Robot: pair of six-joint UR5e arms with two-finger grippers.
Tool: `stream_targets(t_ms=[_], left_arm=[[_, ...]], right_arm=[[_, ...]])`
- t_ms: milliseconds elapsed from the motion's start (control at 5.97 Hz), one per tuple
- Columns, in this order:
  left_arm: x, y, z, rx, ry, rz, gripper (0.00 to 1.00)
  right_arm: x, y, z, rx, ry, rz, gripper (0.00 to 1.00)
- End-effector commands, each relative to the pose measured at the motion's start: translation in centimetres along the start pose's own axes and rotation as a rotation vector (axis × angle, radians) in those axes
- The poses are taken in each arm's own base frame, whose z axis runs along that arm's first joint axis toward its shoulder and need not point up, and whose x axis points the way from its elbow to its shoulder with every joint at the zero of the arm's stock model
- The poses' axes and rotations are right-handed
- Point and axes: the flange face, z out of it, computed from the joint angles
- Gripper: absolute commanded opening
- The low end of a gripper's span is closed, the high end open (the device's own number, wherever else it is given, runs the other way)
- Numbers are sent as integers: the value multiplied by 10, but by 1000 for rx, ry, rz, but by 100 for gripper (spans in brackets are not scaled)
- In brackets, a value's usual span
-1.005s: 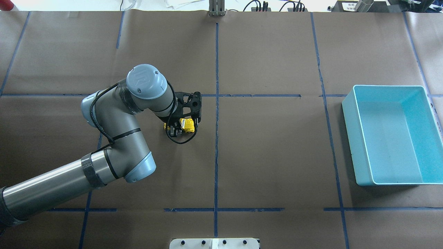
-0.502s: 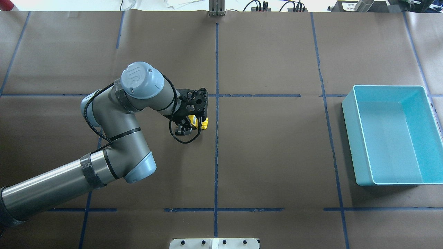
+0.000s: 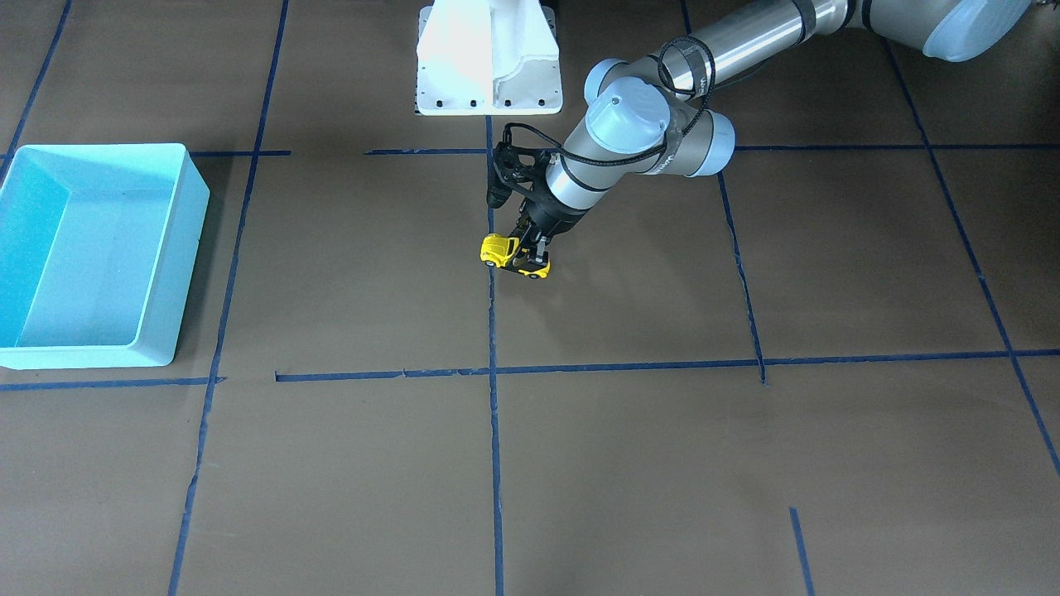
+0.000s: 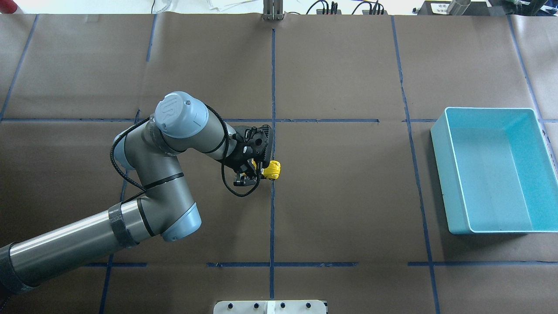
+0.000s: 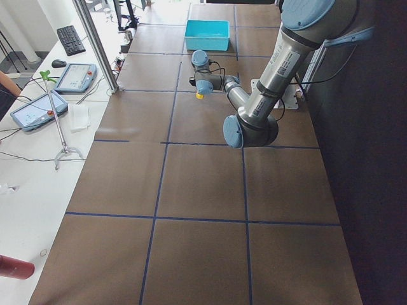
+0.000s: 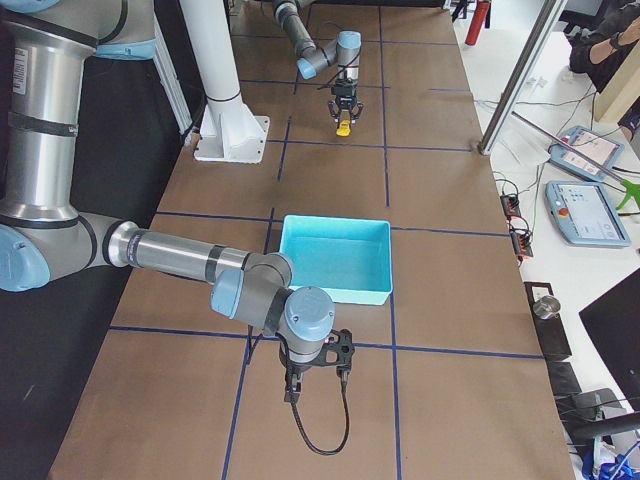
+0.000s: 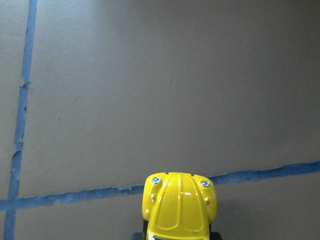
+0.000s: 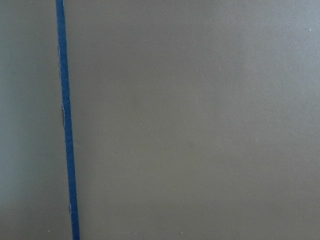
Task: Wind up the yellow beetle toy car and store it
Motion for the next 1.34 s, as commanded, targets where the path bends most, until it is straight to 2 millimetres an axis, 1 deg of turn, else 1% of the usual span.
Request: stream_targets(t_ms=[0, 167, 335, 1172], left_arm=[[4, -2, 8, 45, -4, -29, 8], [2, -3, 15, 55, -7, -26, 8], [1, 1, 19, 46, -5, -29, 8], [2, 13, 27, 35, 2, -35, 8]], right_arm=[[1, 0, 1, -1, 0, 1, 100], [0, 0, 1, -2, 0, 0, 100], [0, 0, 1, -2, 0, 0, 100], [1, 0, 1, -1, 0, 1, 100]])
